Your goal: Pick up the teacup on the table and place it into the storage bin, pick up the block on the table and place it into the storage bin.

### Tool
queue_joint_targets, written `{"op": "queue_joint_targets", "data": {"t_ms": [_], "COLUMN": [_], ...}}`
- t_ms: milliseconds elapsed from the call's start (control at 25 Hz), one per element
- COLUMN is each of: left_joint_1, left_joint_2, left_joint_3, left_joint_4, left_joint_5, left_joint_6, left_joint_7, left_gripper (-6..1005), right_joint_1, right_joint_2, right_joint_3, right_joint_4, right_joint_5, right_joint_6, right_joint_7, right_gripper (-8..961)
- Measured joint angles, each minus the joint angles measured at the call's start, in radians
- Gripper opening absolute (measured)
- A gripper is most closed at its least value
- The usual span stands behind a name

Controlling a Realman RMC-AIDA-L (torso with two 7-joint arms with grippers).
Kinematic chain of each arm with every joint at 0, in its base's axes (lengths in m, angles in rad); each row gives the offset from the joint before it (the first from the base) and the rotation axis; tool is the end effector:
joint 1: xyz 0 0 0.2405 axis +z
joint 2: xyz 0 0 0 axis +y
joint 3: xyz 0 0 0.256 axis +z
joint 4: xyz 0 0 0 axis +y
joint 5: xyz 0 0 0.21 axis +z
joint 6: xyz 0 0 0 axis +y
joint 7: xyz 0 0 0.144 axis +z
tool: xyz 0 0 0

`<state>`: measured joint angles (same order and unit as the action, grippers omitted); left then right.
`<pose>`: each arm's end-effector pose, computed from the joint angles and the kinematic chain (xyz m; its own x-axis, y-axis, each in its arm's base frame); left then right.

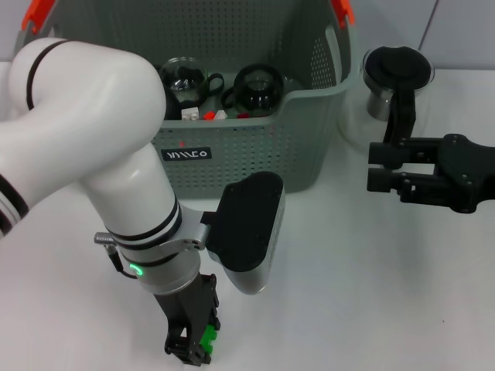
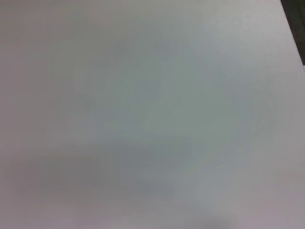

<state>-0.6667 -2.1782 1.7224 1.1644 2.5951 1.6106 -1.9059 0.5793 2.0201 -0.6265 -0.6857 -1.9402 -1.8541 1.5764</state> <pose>-0.1696 0.2940 -0.0941 0.8189 -0.1826 -0.5441 -0.0815 -0.9754 0.2047 0.2293 0.3231 0.0407 0.6989 -0.4015 -0.5919 -0.4270 -0.8981 0.1049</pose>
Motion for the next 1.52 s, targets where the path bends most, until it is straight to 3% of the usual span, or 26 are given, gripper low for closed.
{"op": "queue_joint_targets", "data": {"t_ms": [560, 680, 920, 960, 1000, 1080, 1280, 1400, 1520], "left_joint_1": [-0.028, -0.041, -0.109, -0.131, -0.135, -0.166, -0.219, -0.242, -0.260], "left_joint_2": [0.006, 0.007, 0.013, 0.017, 0.018, 0.032, 0.095, 0.128, 0.159], "left_joint_3": [-0.033, -0.107, -0.463, -0.554, -0.568, -0.693, -0.893, -0.969, -1.001], "left_joint_4": [0.015, 0.027, 0.037, 0.045, 0.047, 0.066, 0.070, 0.034, -0.052], "left_joint_5": [0.005, 0.005, -0.020, -0.032, -0.034, -0.055, -0.119, -0.148, -0.166], "left_joint_6": [0.050, 0.051, 0.108, 0.142, 0.149, 0.198, 0.209, 0.113, -0.064], "left_joint_7": [-0.030, -0.031, 0.000, 0.008, 0.009, 0.010, -0.014, -0.041, -0.099], "left_gripper": [414, 413, 415, 415, 416, 417, 419, 421, 422], "right_joint_1": [0.005, 0.005, 0.000, 0.000, 0.000, 0.000, 0.001, 0.003, 0.009], "right_joint_2": [-0.001, -0.001, -0.003, -0.004, -0.005, -0.006, -0.009, -0.009, -0.008], "right_joint_3": [0.014, 0.016, 0.018, 0.019, 0.020, 0.020, 0.020, 0.019, 0.019], "right_joint_4": [-0.006, -0.006, -0.003, -0.003, -0.003, -0.002, -0.001, -0.001, 0.000], "right_joint_5": [0.003, 0.003, 0.003, 0.003, 0.003, 0.003, 0.001, 0.002, 0.002], "right_joint_6": [0.007, 0.007, 0.009, 0.009, 0.008, 0.006, 0.002, 0.003, 0.011], "right_joint_7": [-0.006, -0.007, -0.007, -0.007, -0.007, -0.007, -0.007, -0.009, -0.018], "right_gripper": [577, 577, 577, 577, 577, 577, 577, 577, 577]}}
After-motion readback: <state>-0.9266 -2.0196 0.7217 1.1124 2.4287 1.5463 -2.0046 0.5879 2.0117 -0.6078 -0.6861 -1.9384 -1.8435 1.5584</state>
